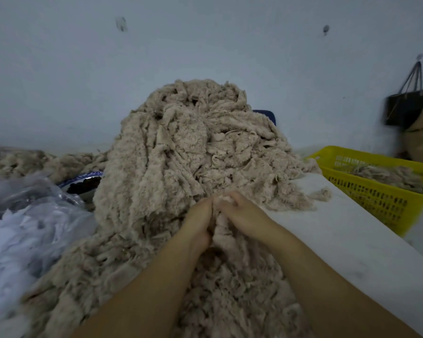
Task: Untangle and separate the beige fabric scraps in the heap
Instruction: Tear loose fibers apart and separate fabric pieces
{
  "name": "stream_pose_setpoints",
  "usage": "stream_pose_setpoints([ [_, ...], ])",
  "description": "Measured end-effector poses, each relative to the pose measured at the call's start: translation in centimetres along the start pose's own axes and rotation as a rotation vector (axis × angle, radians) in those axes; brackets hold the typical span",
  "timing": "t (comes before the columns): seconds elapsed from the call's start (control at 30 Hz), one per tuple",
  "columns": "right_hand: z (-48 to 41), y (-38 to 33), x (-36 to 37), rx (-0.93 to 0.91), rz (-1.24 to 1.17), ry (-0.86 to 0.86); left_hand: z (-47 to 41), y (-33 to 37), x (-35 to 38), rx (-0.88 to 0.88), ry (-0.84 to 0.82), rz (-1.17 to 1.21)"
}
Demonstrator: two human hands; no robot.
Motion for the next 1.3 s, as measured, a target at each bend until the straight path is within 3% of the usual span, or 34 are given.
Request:
stream_pose_setpoints([
  [0.1, 0.6, 0.3, 1.2, -0.046, 0.092, 0.017, 1.1, 0.3, -1.4, -0.024, -0.036, 0.077],
  [0.3, 0.8, -0.6, 0.0, -0.004, -0.099, 0.229, 2.4, 1.9, -5.0, 0.264, -0.008, -0.200],
  [0.37, 0.5, -1.2, -0.7, 0.036, -0.286, 0.347, 2.4, 2.4, -4.4, 0.303, -0.015, -0.217],
  [0.5, 0.9, -1.1, -2.1, 0.195, -0.744, 0.511, 2.3, 1.9, -0.2, 0.264, 0.122, -0.059],
  [0.6, 2.3, -0.6, -4.4, 0.161, -0.813, 0.618, 3.0, -1.3, 0.6, 0.407, 0.131, -0.346],
  [0.67, 3.3, -0.2, -6.7, 0.097, -0.815, 0.718, 3.7, -3.0, -1.0, 0.499, 0.153, -0.498],
  [0.77, 4.1, 0.2, -9.0, 0.051, -0.785, 0.794, 4.7, -3.9, -3.3, 0.530, 0.171, -0.518],
  [0.97, 2.9, 1.4, -7.5, 0.093, -0.787, 0.706, 8.9, -5.5, -6.0, 0.505, 0.143, -0.489],
  [1.13, 4.6, 4.6, -2.8, 0.169, -0.504, 0.707, 11.8, -7.0, -4.1, 0.506, -0.009, -0.598],
  [1.2, 5.6, 5.1, -1.8, 0.134, -0.301, 0.735, 11.2, -6.6, -2.1, 0.541, -0.088, -0.701],
  [1.3, 5.9, 4.9, -1.8, 0.084, -0.202, 0.739, 9.3, -5.5, 0.1, 0.596, -0.136, -0.829],
])
Point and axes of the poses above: each hand's wrist, its own z-axis away from the middle knuckle, its own x-axis out of the palm, y = z × x, the point moved 5 cm from there along -z, towards the middle knuckle, and after that the axes turned 1 degree about y, right-handed, at the moved point
